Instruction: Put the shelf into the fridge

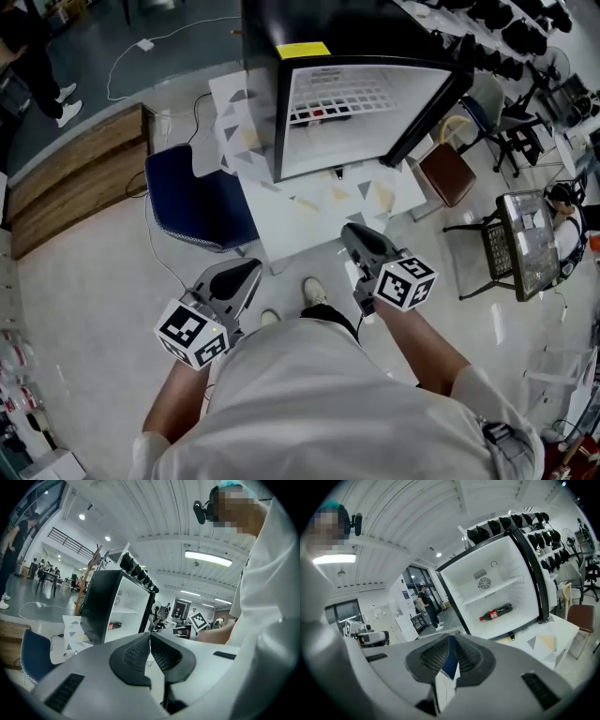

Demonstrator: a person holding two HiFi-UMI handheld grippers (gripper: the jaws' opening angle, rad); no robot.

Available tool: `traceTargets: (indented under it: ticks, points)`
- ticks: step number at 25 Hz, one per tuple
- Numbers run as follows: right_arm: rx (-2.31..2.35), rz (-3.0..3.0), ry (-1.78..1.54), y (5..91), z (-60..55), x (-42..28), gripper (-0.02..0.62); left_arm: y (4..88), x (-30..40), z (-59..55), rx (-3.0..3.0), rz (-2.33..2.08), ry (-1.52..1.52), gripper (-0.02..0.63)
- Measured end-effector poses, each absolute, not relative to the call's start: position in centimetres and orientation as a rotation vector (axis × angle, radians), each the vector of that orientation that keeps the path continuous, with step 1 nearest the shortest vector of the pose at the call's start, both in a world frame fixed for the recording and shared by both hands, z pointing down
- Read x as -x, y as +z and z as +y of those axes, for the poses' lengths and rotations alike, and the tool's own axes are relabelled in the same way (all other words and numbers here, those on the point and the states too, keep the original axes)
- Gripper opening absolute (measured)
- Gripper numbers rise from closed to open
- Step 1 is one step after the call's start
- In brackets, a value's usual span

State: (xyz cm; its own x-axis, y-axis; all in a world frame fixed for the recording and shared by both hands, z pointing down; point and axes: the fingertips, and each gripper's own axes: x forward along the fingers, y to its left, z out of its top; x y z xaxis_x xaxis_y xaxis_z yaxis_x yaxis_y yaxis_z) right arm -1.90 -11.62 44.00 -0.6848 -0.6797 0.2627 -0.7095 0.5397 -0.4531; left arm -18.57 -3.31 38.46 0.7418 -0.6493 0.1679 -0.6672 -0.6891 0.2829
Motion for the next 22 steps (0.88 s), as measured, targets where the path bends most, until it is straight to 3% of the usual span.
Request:
traceTargets:
  ticks: [22]
  points:
    - [-1.187, -2.723, 0.649, 43.0, -6.1, 4.6, 0.018, 39.0, 20.2, 0.4, -2.633, -1.002, 0.068, 0.018]
